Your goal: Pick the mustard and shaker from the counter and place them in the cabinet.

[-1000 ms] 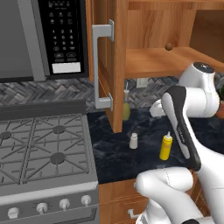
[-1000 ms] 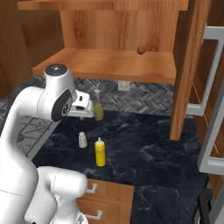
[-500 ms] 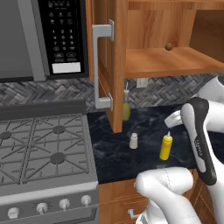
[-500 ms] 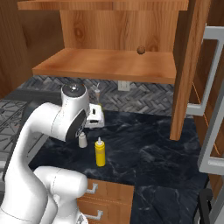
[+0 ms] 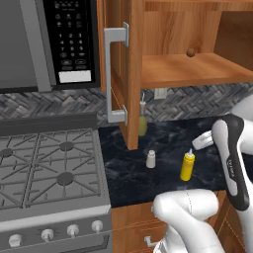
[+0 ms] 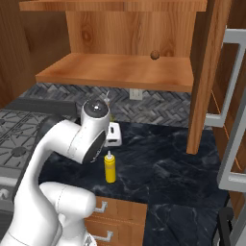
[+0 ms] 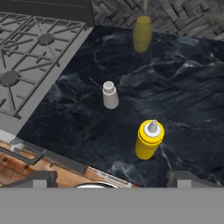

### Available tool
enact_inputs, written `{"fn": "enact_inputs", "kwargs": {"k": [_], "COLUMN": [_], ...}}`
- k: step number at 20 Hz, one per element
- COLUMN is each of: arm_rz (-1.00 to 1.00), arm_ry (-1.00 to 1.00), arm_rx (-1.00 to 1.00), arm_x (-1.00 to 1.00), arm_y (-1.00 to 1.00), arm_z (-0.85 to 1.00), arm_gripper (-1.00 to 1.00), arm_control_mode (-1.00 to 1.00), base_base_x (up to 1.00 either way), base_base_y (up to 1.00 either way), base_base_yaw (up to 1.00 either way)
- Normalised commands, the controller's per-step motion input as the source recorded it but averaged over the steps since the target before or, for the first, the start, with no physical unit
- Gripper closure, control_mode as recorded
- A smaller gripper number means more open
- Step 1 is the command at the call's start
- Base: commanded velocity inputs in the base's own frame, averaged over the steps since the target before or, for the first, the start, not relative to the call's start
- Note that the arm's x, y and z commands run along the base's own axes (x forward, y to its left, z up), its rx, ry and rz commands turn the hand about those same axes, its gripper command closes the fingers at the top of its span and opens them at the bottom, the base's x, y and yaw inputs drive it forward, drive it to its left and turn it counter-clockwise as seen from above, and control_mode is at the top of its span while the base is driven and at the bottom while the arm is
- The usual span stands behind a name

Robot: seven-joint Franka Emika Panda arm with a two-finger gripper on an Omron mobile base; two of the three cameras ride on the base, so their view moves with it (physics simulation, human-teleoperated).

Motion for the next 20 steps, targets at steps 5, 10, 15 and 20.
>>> {"fn": "enact_inputs", "kwargs": {"k": [5,10,15,20], "arm_rz": [0.05,0.02,0.01,0.0], "arm_ry": [0.0,0.0,0.0,0.0], "arm_rx": [0.0,0.0,0.0,0.0], "arm_x": [0.0,0.03,0.12,0.18], "arm_y": [-0.1,-0.09,-0.05,-0.01], "arm_z": [-0.36,-0.36,-0.34,-0.36], "arm_gripper": [-1.0,-1.0,-1.0,-1.0], "arm_control_mode": [-1.0,-1.0,-1.0,-1.0], "base_base_x": [0.0,0.0,0.0,0.0], "base_base_y": [0.0,0.0,0.0,0.0], "base_base_yaw": [0.0,0.0,0.0,0.0]}}
